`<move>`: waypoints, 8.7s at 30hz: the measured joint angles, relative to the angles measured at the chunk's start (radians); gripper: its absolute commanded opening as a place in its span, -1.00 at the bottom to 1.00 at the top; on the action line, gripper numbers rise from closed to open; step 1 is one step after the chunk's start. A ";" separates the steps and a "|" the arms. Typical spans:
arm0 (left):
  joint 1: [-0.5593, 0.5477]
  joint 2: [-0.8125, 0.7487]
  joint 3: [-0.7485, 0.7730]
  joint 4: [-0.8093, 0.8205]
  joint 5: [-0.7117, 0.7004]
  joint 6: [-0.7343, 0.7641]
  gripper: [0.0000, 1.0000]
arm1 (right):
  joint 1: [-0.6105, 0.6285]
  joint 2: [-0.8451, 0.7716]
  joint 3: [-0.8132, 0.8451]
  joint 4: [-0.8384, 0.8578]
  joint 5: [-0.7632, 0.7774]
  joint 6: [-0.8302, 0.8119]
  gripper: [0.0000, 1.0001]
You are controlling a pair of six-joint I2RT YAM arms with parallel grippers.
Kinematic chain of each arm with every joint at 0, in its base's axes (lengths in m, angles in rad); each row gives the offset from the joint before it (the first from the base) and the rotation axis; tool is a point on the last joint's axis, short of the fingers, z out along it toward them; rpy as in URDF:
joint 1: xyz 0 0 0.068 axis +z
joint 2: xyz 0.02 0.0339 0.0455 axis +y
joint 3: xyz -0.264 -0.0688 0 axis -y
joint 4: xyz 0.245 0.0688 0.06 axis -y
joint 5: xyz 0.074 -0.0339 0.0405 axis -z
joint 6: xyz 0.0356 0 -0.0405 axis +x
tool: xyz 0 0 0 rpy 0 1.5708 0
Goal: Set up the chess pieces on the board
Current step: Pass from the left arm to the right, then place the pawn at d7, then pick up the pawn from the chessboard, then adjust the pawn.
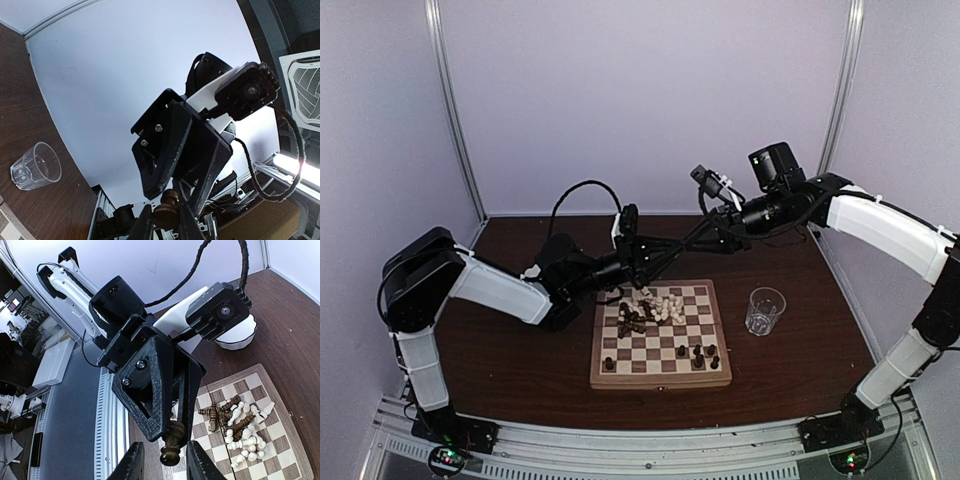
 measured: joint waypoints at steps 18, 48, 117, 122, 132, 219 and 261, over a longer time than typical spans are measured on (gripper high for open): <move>0.000 0.025 0.000 0.065 -0.011 -0.031 -0.82 | 0.000 0.006 0.008 0.034 0.004 0.040 -0.91; 0.202 -0.687 -0.167 -1.281 -0.256 0.626 0.12 | 0.316 0.166 -0.036 -0.210 0.639 -0.411 -0.92; 0.202 -0.725 -0.222 -1.454 -0.332 0.685 0.12 | 0.462 0.433 0.075 -0.308 0.908 -0.477 -0.62; 0.202 -0.725 -0.229 -1.453 -0.332 0.685 0.12 | 0.462 0.433 0.084 -0.312 0.913 -0.476 -0.59; 0.202 -0.719 -0.215 -1.485 -0.320 0.721 0.05 | 0.459 0.386 0.092 -0.357 0.925 -0.470 -0.27; -0.055 -0.273 0.262 -1.766 -0.270 1.107 -0.86 | 0.059 0.036 -0.021 -0.248 0.355 -0.340 -0.18; -0.055 -0.391 0.207 -1.550 -0.047 1.048 -0.84 | 0.126 0.293 0.145 -0.236 -0.217 0.042 -0.56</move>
